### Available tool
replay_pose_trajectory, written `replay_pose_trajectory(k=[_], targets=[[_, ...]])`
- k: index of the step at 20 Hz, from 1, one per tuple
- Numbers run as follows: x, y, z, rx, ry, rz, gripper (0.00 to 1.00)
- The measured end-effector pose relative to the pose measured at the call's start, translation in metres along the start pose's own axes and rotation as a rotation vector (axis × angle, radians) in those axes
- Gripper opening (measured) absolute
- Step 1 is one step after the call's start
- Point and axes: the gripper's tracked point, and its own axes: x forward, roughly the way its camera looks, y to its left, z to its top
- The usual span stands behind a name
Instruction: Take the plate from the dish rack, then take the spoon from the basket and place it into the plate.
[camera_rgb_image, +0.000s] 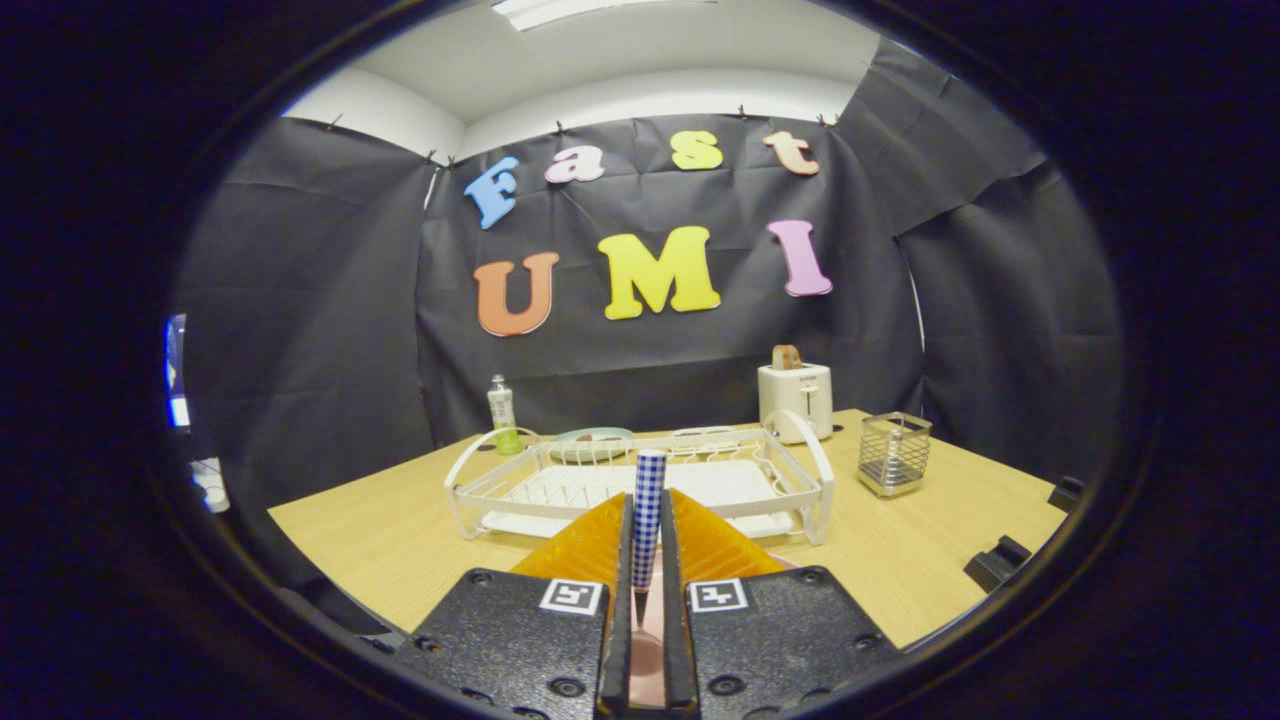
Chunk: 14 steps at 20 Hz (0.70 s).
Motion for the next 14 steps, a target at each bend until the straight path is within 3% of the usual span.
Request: replay_pose_trajectory(k=[4, 8, 14], targets=[[-0.015, -0.015, 0.007, -0.043, -0.020, -0.035, 0.19], [-0.037, -0.029, 0.031, -0.089, -0.069, -0.061, 0.45], [-0.073, -0.043, 0.062, -0.090, -0.056, -0.063, 0.95]])
